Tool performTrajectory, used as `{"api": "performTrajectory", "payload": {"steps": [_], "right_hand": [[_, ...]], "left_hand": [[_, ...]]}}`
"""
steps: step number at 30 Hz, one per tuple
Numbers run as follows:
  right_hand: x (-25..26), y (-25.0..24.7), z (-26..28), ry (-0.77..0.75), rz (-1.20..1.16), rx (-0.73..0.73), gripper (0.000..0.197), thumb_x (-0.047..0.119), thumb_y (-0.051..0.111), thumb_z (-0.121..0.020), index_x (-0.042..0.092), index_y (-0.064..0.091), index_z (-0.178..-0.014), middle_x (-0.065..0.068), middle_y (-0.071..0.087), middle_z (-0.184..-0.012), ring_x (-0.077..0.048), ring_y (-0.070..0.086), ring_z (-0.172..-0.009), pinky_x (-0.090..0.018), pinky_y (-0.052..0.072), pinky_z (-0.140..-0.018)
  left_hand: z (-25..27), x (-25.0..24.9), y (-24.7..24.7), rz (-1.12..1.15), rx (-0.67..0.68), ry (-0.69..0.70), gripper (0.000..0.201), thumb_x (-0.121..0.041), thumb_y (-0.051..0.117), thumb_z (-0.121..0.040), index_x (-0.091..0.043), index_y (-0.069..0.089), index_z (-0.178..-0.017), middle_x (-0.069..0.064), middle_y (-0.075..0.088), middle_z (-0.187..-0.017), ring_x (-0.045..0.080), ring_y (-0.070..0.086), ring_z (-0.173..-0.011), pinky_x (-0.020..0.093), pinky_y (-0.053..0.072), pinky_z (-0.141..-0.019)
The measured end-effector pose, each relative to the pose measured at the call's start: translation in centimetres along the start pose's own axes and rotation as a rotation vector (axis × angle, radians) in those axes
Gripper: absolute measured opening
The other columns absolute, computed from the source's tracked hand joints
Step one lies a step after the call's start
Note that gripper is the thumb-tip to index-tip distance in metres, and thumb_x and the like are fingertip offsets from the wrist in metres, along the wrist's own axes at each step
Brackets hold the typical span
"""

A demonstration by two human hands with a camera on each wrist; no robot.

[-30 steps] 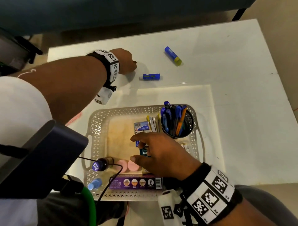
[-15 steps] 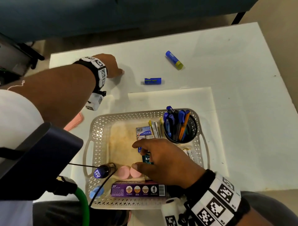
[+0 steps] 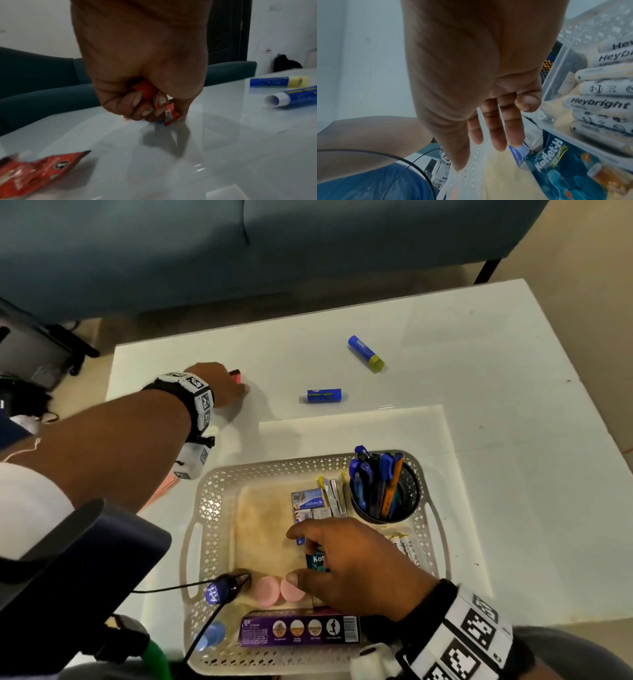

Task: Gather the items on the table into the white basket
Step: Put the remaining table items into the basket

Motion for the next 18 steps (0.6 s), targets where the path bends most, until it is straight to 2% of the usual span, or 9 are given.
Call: {"api": "performTrajectory", "payload": {"steps": [2, 5, 7, 9, 11, 13, 18], "right_hand": [[0.0, -0.1, -0.2, -0.002, -0.002, -0.009, 0.058, 0.058, 0.063, -0.086, 0.041, 0.045, -0.138, 0.015, 0.062, -0.117, -0.004, 0.055, -0.108, -0.027, 0.049, -0.09], [-0.2, -0.3, -0.6, 0.005, 0.0, -0.013, 0.058, 0.058, 0.065, -0.085, 0.041, 0.047, -0.137, 0.015, 0.063, -0.113, 0.0, 0.057, -0.093, -0.023, 0.049, -0.081], [-0.4, -0.3, -0.8, 0.017, -0.02, -0.011, 0.057, 0.056, 0.066, -0.086, 0.04, 0.05, -0.137, 0.015, 0.063, -0.111, 0.004, 0.055, -0.079, -0.019, 0.046, -0.073], [-0.6, -0.5, -0.9, 0.025, -0.053, -0.017, 0.055, 0.053, 0.067, -0.086, 0.038, 0.052, -0.137, 0.014, 0.063, -0.108, 0.008, 0.053, -0.072, -0.018, 0.044, -0.07], [-0.9, -0.8, -1.0, 0.037, -0.067, -0.027, 0.051, 0.051, 0.068, -0.087, 0.037, 0.055, -0.135, 0.014, 0.064, -0.105, 0.008, 0.054, -0.074, -0.018, 0.044, -0.072], [-0.9, -1.2, -1.1, 0.044, -0.056, -0.05, 0.049, 0.05, 0.07, -0.087, 0.034, 0.058, -0.132, 0.015, 0.064, -0.101, 0.007, 0.057, -0.08, -0.016, 0.044, -0.073], [0.5, -2.3, -0.9, 0.05, -0.262, -0.133, 0.03, 0.035, 0.073, -0.088, 0.025, 0.066, -0.115, 0.01, 0.071, -0.085, 0.009, 0.062, -0.073, -0.009, 0.043, -0.068]], "left_hand": [[0.3, -0.3, 0.5, 0.001, 0.027, 0.043, 0.049, -0.054, 0.043, -0.099, -0.01, 0.062, -0.097, 0.015, 0.067, -0.113, 0.036, 0.061, -0.102, 0.044, 0.05, -0.095], [1.5, -0.8, -0.2, 0.001, 0.062, 0.085, 0.049, -0.047, 0.046, -0.1, -0.005, 0.068, -0.111, 0.017, 0.066, -0.119, 0.037, 0.061, -0.11, 0.042, 0.048, -0.096], [3.0, -0.8, -1.5, 0.039, 0.072, 0.107, 0.046, -0.046, 0.048, -0.098, -0.006, 0.069, -0.105, 0.016, 0.066, -0.117, 0.036, 0.06, -0.108, 0.041, 0.047, -0.095], [5.2, -0.9, -3.8, 0.148, 0.062, 0.129, 0.039, -0.041, 0.05, -0.097, -0.009, 0.071, -0.088, 0.015, 0.068, -0.107, 0.032, 0.06, -0.097, 0.038, 0.046, -0.088], [8.5, -1.2, -6.2, 0.342, 0.053, 0.138, 0.034, -0.033, 0.055, -0.094, -0.01, 0.072, -0.078, 0.01, 0.067, -0.092, 0.026, 0.057, -0.081, 0.032, 0.044, -0.073], [12.8, -1.2, -8.0, 0.616, 0.057, 0.123, 0.028, -0.027, 0.06, -0.089, -0.005, 0.073, -0.079, 0.009, 0.065, -0.081, 0.023, 0.054, -0.066, 0.028, 0.04, -0.059], [25.2, -0.7, -7.4, 1.202, 0.139, 0.11, 0.025, -0.023, 0.06, -0.096, -0.011, 0.071, -0.077, 0.003, 0.053, -0.06, 0.016, 0.041, -0.049, 0.025, 0.028, -0.048]]}}
Point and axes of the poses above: each hand's wrist, its own z-axis away from the middle knuckle, its own y-axis out of the palm, x = y × z, the point moved 9 cm from there along -z, towards the middle knuckle
